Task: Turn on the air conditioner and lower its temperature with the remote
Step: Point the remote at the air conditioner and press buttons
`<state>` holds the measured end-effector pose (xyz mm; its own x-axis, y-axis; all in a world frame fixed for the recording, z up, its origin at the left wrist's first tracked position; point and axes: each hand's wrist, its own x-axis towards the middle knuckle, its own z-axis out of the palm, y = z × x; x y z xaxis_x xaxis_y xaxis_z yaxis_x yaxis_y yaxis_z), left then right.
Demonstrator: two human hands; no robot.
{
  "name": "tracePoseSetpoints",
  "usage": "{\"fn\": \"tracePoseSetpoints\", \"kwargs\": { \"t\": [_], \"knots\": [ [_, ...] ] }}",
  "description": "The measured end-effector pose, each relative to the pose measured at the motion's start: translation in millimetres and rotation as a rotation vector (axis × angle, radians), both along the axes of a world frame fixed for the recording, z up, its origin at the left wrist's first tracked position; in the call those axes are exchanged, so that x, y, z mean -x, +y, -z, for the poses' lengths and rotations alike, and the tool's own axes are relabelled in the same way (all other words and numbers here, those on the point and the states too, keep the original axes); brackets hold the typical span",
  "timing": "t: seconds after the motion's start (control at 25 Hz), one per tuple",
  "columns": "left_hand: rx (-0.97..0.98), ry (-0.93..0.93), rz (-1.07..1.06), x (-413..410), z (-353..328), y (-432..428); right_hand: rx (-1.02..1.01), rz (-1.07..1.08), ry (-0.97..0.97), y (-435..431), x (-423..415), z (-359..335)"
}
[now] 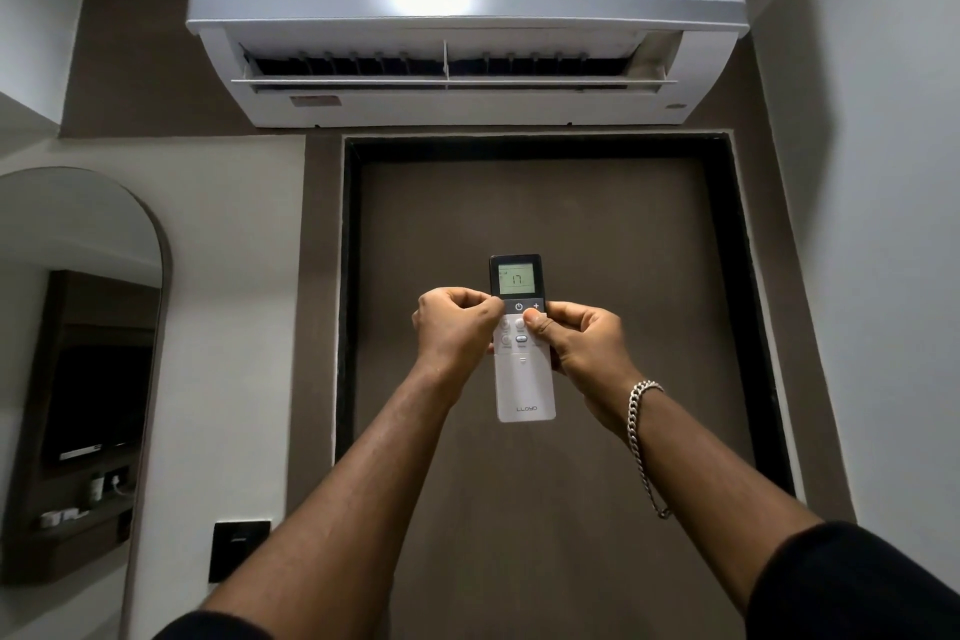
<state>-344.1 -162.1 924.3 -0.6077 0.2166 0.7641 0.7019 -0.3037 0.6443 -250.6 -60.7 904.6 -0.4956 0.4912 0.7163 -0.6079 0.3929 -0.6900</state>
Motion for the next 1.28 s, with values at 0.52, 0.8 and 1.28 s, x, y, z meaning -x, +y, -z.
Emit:
{"fn": "tracePoseSetpoints", "kwargs": {
  "t": [0.52,0.8,1.28],
  "knots": [
    [0.019,0.002,0.028,2,1,0,-0.008,0.024,-0.019,5,3,2],
    [0.019,0.016,0.076,-4,2,-5,-0.003,0.019,-0.018,7,2,3],
    [0.042,0.006,0.076,-9,-1,-5,0.005,0.028,-0.027,8,-1,2]
  ]
}}
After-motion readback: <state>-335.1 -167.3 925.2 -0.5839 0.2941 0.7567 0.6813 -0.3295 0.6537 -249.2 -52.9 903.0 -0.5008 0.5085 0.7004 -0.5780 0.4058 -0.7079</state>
